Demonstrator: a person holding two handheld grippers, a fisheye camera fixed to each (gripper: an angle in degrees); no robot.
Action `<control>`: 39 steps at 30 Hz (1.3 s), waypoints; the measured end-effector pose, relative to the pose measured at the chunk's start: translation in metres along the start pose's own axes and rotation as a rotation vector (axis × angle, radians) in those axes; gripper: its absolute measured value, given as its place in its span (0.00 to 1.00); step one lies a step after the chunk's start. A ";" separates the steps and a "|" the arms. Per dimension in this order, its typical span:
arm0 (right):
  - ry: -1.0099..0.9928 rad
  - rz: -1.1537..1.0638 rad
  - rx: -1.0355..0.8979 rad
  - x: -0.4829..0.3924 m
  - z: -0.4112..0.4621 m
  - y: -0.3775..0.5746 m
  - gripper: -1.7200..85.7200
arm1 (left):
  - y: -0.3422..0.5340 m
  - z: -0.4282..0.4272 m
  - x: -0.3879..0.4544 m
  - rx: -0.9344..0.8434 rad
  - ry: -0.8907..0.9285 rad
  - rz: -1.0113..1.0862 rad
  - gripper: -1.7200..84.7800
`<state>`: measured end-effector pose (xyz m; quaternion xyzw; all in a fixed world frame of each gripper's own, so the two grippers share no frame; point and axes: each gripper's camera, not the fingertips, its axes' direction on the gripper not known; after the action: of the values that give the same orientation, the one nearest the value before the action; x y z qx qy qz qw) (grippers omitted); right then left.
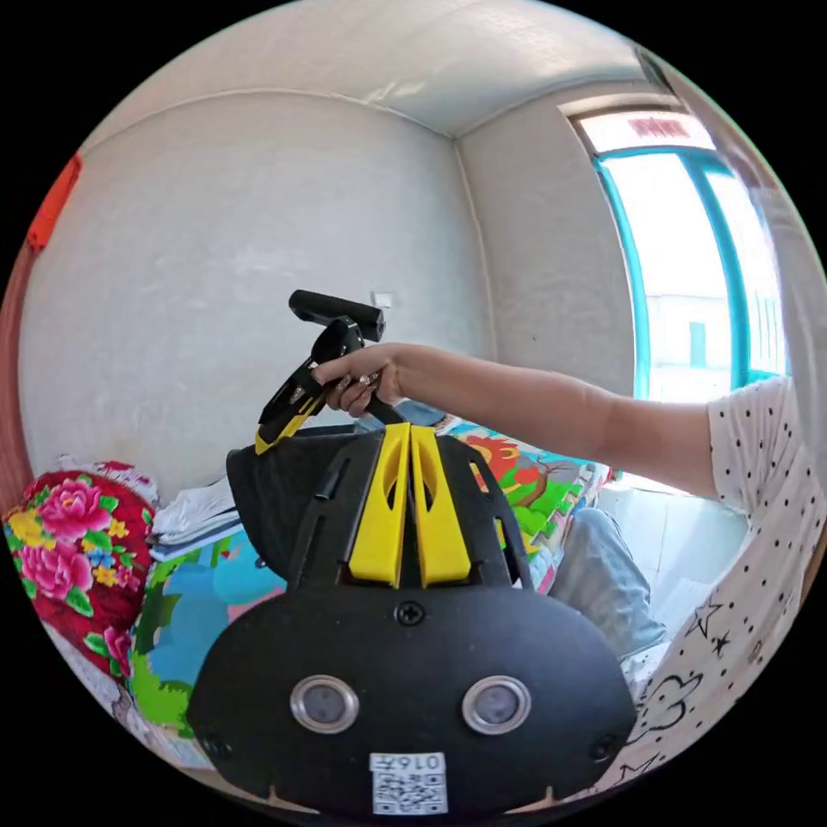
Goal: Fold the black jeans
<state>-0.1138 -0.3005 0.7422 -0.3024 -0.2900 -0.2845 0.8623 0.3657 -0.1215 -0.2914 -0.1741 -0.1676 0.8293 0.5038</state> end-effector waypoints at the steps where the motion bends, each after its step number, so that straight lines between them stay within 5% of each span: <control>1: -0.001 0.035 0.032 0.026 -0.026 0.030 0.03 | -0.006 0.013 0.007 -0.007 0.013 0.016 0.01; 7: -0.031 0.215 0.134 0.168 -0.112 0.196 0.02 | -0.045 0.153 0.087 -0.126 0.096 0.107 0.01; 12: -0.054 0.399 0.033 0.284 -0.070 0.324 0.04 | -0.005 0.286 0.154 -0.448 0.105 0.163 0.01; 14: -0.085 0.483 -0.011 0.321 -0.028 0.378 0.04 | 0.011 0.307 0.166 -0.497 0.114 0.158 0.01; 18: -0.290 0.509 0.234 0.340 -0.039 0.444 0.04 | 0.009 0.298 0.152 -0.431 0.279 0.093 0.01; 22: -0.154 0.421 0.274 0.312 -0.070 0.479 0.03 | 0.004 0.263 0.086 -0.279 0.259 -0.046 0.01; 26: 0.206 0.455 0.258 0.252 -0.106 0.516 0.04 | 0.036 0.247 -0.001 -0.369 0.057 -0.185 0.01; 31: 0.183 0.091 0.538 0.105 -0.134 0.582 0.05 | 0.078 0.257 -0.062 -0.411 0.154 -0.360 0.01; 36: 0.555 0.181 0.234 0.044 -0.067 0.612 0.04 | 0.104 0.307 -0.052 -0.582 0.050 -0.257 0.01; 39: 0.547 0.278 0.324 0.042 -0.058 0.653 0.03 | 0.127 0.325 -0.048 -0.580 0.036 -0.241 0.01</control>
<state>0.3684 0.0744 0.5003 -0.1107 -0.0454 -0.1850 0.9754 0.1391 -0.2533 -0.0558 -0.3039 -0.4077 0.6780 0.5308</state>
